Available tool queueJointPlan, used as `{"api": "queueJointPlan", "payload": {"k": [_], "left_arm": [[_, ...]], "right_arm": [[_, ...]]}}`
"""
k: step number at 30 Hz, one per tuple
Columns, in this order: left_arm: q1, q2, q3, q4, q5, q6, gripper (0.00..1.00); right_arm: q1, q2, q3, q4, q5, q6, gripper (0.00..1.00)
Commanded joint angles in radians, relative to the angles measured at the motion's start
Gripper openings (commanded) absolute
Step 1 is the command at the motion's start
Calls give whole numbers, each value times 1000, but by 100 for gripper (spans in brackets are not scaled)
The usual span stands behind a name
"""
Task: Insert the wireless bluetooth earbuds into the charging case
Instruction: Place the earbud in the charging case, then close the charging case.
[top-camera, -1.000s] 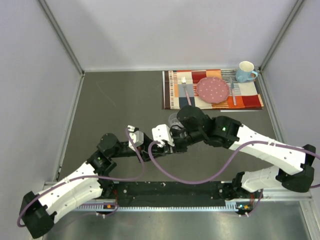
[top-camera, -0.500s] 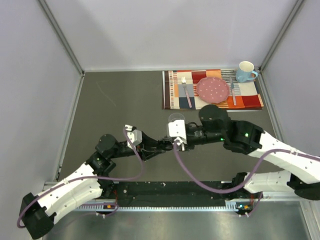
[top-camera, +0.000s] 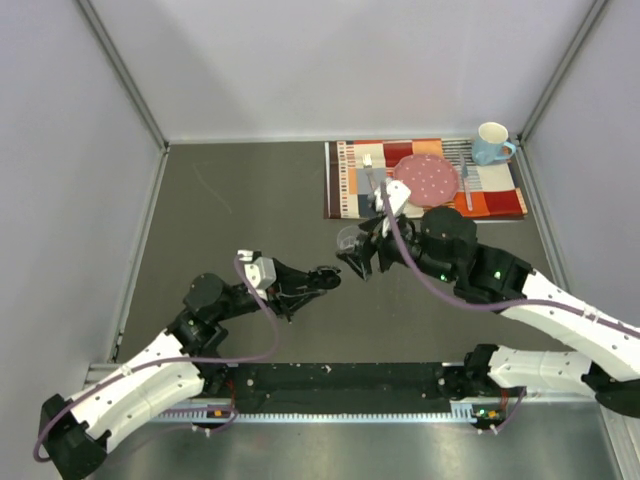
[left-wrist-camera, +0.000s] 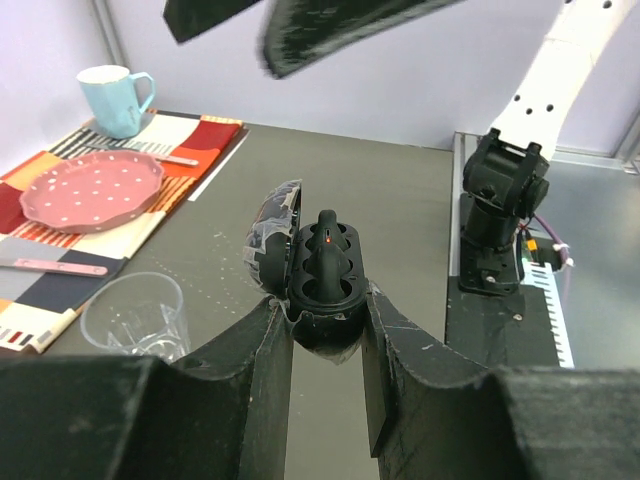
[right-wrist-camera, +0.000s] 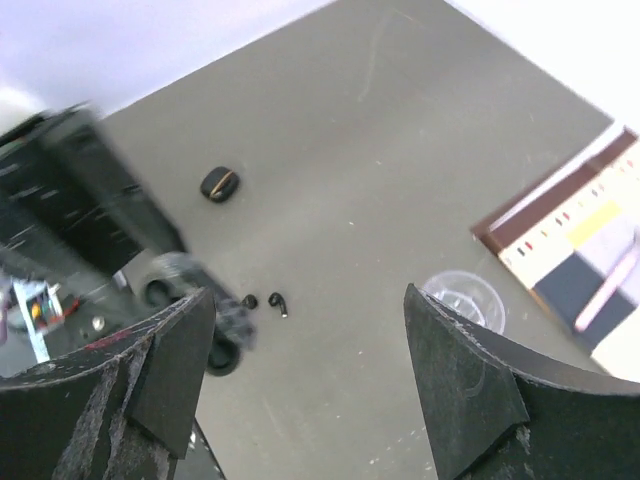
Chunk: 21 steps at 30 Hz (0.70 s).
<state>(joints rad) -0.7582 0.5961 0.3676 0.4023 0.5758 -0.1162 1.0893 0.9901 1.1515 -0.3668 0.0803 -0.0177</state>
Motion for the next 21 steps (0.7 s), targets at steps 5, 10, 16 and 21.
{"api": "queueJointPlan", "payload": {"k": [5, 10, 16, 21], "left_arm": [[0, -71, -24, 43, -105, 6, 0], [0, -102, -35, 44, -128, 1, 0], [-1, -96, -48, 79, -129, -20, 0], [0, -76, -44, 90, -116, -19, 0]], "right_arm": [[-299, 21, -39, 16, -223, 617, 82], [-301, -83, -94, 119, -212, 748, 97], [-299, -96, -97, 80, -122, 708, 99], [-283, 42, -21, -41, -205, 690, 99]]}}
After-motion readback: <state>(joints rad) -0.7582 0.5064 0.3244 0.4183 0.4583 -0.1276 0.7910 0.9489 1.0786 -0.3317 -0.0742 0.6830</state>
